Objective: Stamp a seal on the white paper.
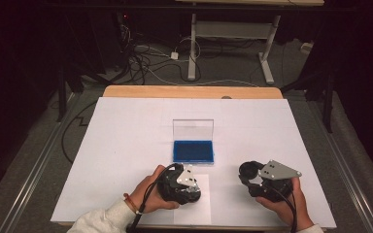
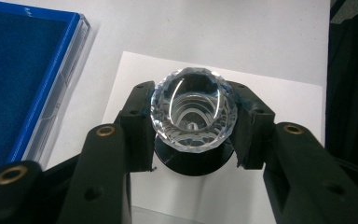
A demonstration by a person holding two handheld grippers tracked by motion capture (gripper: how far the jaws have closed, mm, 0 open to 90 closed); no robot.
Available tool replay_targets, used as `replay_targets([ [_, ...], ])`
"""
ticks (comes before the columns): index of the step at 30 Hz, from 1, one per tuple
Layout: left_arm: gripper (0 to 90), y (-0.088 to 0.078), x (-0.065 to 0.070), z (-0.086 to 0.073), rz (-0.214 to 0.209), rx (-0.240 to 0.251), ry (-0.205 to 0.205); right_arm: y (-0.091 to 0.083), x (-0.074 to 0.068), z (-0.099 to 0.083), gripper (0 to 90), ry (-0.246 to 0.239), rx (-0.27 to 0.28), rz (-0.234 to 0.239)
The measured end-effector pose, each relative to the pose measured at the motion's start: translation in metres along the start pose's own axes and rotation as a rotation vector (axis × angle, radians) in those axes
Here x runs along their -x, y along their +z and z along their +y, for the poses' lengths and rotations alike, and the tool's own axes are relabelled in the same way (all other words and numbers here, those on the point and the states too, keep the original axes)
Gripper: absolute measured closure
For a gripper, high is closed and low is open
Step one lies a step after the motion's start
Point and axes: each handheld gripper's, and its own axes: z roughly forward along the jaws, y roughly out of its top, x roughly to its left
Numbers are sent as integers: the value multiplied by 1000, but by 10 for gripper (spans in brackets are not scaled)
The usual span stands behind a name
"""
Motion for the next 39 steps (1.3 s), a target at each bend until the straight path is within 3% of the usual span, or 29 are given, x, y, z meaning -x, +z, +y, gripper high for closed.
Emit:
replay_targets([
  [21, 548, 0, 0, 2, 3, -18, 15, 4, -1, -3, 383, -2, -20, 11],
  [39, 548, 0, 7, 1, 46, -16, 30, 4, -3, -1, 384, -3, -18, 18],
])
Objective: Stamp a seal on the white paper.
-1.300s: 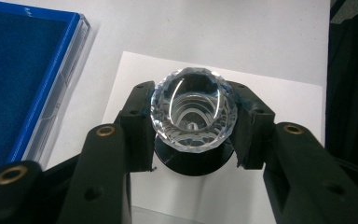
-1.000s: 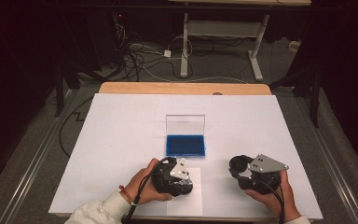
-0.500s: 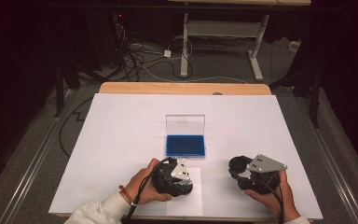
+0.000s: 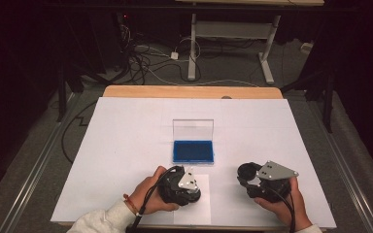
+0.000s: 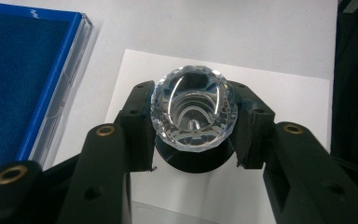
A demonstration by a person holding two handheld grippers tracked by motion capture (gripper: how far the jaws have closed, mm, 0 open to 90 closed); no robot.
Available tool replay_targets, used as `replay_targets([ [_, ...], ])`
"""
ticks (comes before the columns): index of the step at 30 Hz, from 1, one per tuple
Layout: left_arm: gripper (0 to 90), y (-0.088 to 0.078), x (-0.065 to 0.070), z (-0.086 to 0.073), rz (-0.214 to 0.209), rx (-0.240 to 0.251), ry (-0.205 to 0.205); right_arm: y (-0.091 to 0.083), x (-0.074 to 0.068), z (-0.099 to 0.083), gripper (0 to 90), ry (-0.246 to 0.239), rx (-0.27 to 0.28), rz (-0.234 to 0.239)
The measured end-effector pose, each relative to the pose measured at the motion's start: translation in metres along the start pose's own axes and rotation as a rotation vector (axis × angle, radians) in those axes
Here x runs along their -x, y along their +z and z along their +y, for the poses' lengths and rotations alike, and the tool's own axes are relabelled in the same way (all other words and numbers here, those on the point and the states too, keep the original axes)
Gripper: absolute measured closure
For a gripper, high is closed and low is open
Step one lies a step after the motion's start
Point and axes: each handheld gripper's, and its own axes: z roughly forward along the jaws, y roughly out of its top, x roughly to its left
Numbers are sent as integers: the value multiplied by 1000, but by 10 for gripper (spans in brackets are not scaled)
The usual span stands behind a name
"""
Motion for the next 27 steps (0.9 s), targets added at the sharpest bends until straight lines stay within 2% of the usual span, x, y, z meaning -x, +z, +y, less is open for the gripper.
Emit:
replay_targets([
  [2, 547, 0, 2, 1, 10, -7, 10, 0, 0, 0, 384, -2, -1, 0],
  [5, 547, 0, -2, -1, -10, 3, -7, 0, 0, 0, 384, 0, 0, 0],
  [8, 547, 0, -1, 0, -3, -5, -1, 0, 0, 0, 384, -3, 0, 0],
  [12, 547, 1, -6, -2, -28, 14, -16, 0, 0, 0, 384, -3, 0, 1],
  [20, 547, 2, -7, -4, -35, 32, -25, -1, -1, 0, 384, -7, -1, 1],
  [27, 547, 2, -3, 0, -8, 6, -5, 0, -2, 1, 384, -10, 0, 7],
])
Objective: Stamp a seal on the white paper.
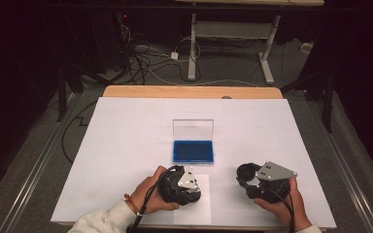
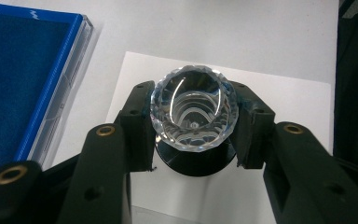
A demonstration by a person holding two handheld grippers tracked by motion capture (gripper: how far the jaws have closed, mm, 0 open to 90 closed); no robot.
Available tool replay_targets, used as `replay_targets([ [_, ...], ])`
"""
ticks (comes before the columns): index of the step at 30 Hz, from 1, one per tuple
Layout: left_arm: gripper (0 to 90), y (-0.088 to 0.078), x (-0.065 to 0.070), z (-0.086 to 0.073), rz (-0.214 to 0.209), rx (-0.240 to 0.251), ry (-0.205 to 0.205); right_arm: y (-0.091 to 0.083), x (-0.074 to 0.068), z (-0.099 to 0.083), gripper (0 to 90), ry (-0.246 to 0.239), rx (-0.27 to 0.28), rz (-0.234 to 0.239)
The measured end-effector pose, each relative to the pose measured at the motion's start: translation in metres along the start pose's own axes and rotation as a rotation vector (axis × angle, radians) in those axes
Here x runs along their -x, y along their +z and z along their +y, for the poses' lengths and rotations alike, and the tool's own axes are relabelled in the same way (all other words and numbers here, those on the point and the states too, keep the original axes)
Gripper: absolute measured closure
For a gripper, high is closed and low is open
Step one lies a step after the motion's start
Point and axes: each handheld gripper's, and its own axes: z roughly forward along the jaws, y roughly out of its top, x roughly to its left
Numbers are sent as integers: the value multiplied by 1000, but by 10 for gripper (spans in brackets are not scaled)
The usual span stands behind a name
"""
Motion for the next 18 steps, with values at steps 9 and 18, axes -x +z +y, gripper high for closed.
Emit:
replay_targets([
  [9, 548, 0, -2, 1, -8, -5, 2, -2, 0, 1, 384, -3, 5, -3],
  [18, 547, 0, -1, 1, -3, -10, 7, -2, 0, 1, 384, -6, 2, -3],
])
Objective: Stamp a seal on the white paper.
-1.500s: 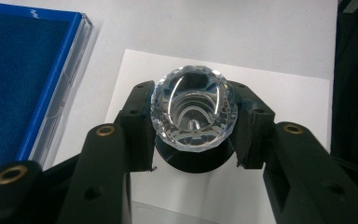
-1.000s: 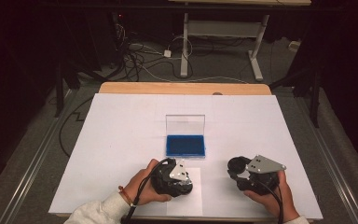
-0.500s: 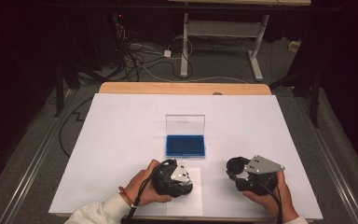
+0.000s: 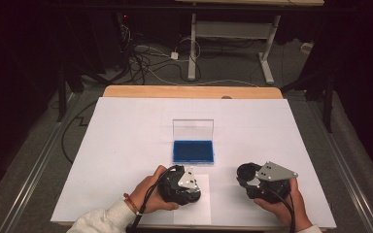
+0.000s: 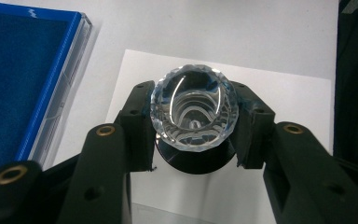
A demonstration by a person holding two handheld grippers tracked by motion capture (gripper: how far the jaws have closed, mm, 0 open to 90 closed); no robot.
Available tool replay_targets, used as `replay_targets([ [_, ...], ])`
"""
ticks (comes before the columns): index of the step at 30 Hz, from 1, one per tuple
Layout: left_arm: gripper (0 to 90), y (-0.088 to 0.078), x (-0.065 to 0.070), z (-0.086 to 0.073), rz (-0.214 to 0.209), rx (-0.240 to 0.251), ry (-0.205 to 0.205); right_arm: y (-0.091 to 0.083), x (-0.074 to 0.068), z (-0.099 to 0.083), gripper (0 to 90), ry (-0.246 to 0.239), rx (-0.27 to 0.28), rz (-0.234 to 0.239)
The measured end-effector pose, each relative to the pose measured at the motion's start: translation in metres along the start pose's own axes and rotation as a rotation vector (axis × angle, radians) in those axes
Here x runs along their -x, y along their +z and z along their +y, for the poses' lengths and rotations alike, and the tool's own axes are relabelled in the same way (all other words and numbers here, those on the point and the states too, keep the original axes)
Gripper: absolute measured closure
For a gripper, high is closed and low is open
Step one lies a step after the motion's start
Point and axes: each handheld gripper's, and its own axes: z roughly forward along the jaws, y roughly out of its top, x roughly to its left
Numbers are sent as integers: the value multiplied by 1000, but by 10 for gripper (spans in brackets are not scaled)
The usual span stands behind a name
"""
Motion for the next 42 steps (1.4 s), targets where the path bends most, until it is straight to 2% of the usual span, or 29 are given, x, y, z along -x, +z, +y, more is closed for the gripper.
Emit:
replay_targets([
  [4, 548, 0, 1, 1, 10, -4, 1, 2, 0, -1, 384, 1, -11, 2],
  [7, 548, -1, -2, 1, -4, 3, -19, 1, 0, 0, 384, 2, -7, 2],
  [9, 548, -2, -1, 2, -1, 1, -15, 0, 0, 0, 384, 3, -1, 1],
  [12, 547, -15, -6, 3, -30, 72, -47, -1, 1, 0, 384, 8, 2, 1],
  [15, 547, -31, -13, 1, 1, 124, -74, -1, 2, 0, 384, 5, 5, -1],
  [23, 547, -51, -23, -10, 78, 172, -107, -4, 2, 1, 384, 7, 18, -3],
  [30, 547, -66, -31, -22, 127, 200, -140, -5, 3, 1, 384, 9, 22, -2],
  [36, 547, -73, -36, -34, 147, 197, -155, -6, 4, 1, 385, 7, 27, -3],
  [42, 547, -79, -40, -44, 168, 208, -189, -7, 5, 1, 385, 13, 30, -3],
])
